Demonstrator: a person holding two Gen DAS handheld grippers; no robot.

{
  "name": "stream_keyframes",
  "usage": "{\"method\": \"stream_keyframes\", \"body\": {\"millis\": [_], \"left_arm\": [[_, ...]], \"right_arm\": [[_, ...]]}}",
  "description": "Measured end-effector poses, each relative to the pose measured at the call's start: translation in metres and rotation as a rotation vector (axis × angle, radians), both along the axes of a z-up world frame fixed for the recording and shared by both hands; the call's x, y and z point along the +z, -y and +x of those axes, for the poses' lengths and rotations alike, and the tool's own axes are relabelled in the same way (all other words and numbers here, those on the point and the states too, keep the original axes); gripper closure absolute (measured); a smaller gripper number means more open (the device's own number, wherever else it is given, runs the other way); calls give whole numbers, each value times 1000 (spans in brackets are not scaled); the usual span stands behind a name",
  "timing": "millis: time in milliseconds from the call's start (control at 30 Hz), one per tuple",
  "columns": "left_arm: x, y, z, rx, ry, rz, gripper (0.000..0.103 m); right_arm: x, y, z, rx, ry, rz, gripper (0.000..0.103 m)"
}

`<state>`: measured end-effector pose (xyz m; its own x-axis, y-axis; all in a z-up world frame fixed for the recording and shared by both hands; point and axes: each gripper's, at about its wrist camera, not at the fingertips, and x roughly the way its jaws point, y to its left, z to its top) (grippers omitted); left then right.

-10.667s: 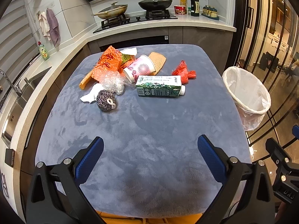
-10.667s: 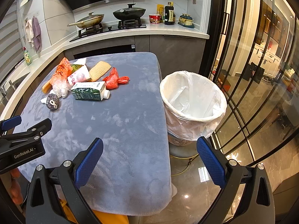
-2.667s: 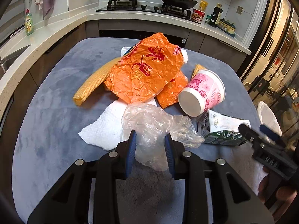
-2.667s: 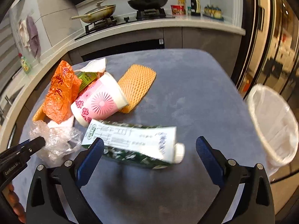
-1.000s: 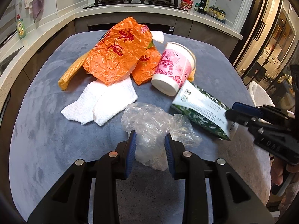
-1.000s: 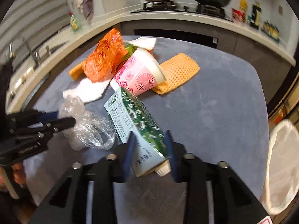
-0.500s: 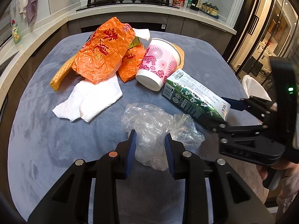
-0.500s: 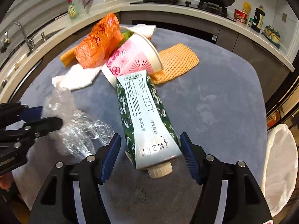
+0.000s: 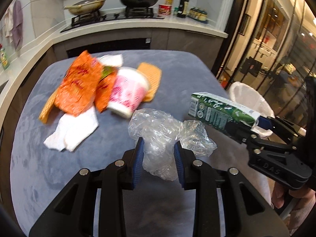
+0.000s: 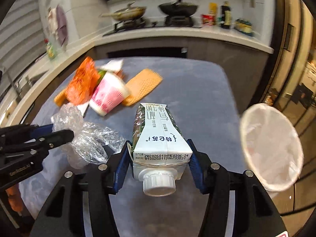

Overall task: Collect trash
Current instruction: 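Carry wrap and carton over the bin and open both grippers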

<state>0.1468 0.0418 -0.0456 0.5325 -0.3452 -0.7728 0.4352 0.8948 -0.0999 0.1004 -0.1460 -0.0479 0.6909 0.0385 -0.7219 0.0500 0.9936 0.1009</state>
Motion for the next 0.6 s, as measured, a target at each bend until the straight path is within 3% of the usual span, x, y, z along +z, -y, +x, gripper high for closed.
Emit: {"method": "stream_keyframes", "body": {"millis": [267,600], "left_arm": [[17,80,-11,-146,51,-35,74],[14,174,-19,-280,46,-59,74]], "right_arm": [[36,74,-41,-226,78,-19,50],[32,157,-69,-448,68,-34,50]]}}
